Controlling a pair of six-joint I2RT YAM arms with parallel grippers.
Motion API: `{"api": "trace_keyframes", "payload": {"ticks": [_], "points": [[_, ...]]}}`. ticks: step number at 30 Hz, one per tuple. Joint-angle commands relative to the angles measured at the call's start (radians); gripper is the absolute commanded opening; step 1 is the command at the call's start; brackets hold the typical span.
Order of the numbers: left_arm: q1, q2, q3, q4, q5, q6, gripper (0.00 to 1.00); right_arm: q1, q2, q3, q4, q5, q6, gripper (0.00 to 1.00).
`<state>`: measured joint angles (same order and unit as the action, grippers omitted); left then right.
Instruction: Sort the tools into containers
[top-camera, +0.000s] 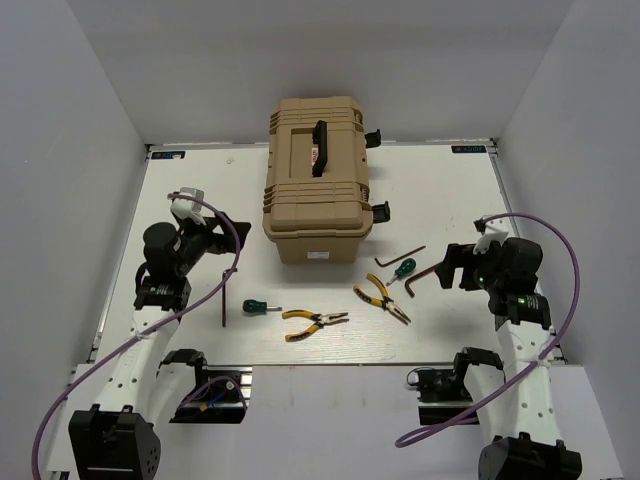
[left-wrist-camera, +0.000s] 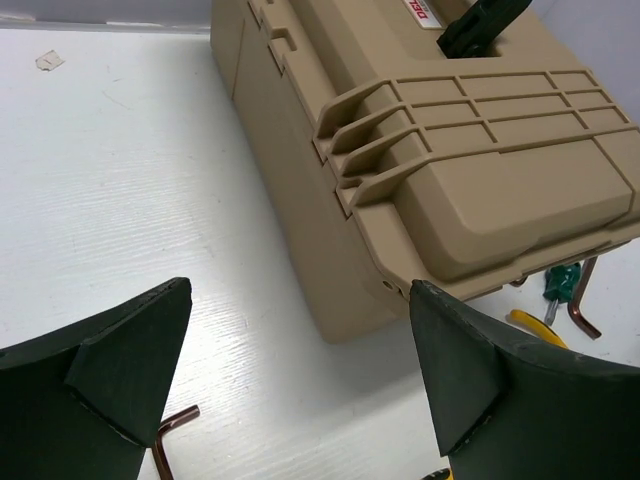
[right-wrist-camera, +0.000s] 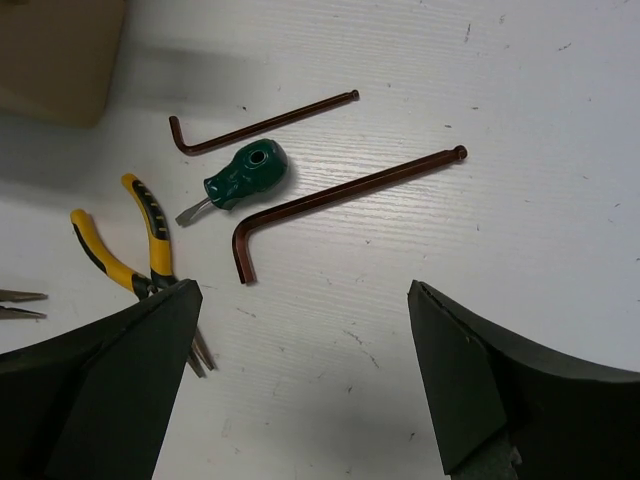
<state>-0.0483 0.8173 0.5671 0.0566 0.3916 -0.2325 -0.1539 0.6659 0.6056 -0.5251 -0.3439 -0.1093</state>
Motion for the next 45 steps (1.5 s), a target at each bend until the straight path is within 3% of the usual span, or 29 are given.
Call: {"api": "trace_keyframes", "payload": {"ticks": [1,8,11,13,15,16,18,19,24,25,27,28,29,32,35,39,42,45], "points": [[-0.004,-0.003,0.014,0.005,-0.013,0.009,1.00,-0.007,-0.005,0.008,0.000,-0.012,-0.006,0.90],[-0.004,0.006,0.014,0.005,-0.013,0.009,0.95,-0.015,-0.011,-0.003,-0.009,-0.059,-0.055,0.90],[-0.004,0.025,0.014,0.005,0.006,0.009,0.79,-0.018,-0.014,-0.013,-0.016,-0.087,-0.101,0.90],[-0.004,0.035,0.024,0.005,0.027,0.009,0.62,-0.022,-0.014,-0.023,-0.024,-0.101,-0.119,0.89],[-0.004,0.036,0.024,0.005,0.039,0.009,0.42,-0.026,-0.014,-0.027,-0.029,-0.116,-0.138,0.73],[-0.004,0.045,0.024,0.005,0.039,0.009,0.22,-0.029,-0.011,-0.029,-0.032,-0.118,-0.138,0.43],[-0.004,0.057,0.033,0.015,0.065,-0.002,0.05,-0.030,-0.006,-0.033,-0.020,-0.095,-0.135,0.01],[-0.004,0.071,0.033,0.028,0.076,-0.013,0.00,-0.030,-0.005,-0.033,-0.021,-0.087,-0.133,0.00],[-0.004,0.098,0.098,0.051,0.153,-0.013,0.00,-0.029,0.024,-0.020,-0.035,-0.064,-0.135,0.00],[-0.004,0.098,0.114,0.051,0.164,-0.013,0.00,-0.027,0.026,-0.018,-0.036,-0.060,-0.133,0.18],[-0.013,0.098,0.186,0.029,0.164,-0.022,0.03,-0.029,0.035,-0.015,-0.039,-0.053,-0.133,0.34],[-0.013,0.108,0.216,0.020,0.173,-0.022,0.24,-0.030,0.037,-0.006,-0.039,-0.049,-0.130,0.51],[-0.013,0.117,0.250,0.008,0.173,-0.022,0.36,-0.029,0.044,-0.003,-0.041,-0.049,-0.128,0.56],[-0.022,0.160,0.390,-0.023,0.182,-0.048,0.68,-0.026,0.054,0.011,-0.059,-0.052,-0.127,0.63],[-0.041,0.296,0.542,-0.046,0.243,-0.082,0.75,-0.024,0.063,0.020,-0.067,-0.050,-0.121,0.69],[-0.094,0.515,0.762,-0.087,0.271,-0.111,0.77,-0.021,0.077,0.033,-0.081,-0.066,-0.116,0.70],[-0.158,0.690,0.949,-0.211,0.234,-0.084,0.80,-0.018,0.087,0.040,-0.092,-0.073,-0.113,0.70],[-0.247,0.840,1.164,-0.383,0.082,-0.015,0.82,-0.013,0.090,0.045,-0.096,-0.075,-0.113,0.70]]}}
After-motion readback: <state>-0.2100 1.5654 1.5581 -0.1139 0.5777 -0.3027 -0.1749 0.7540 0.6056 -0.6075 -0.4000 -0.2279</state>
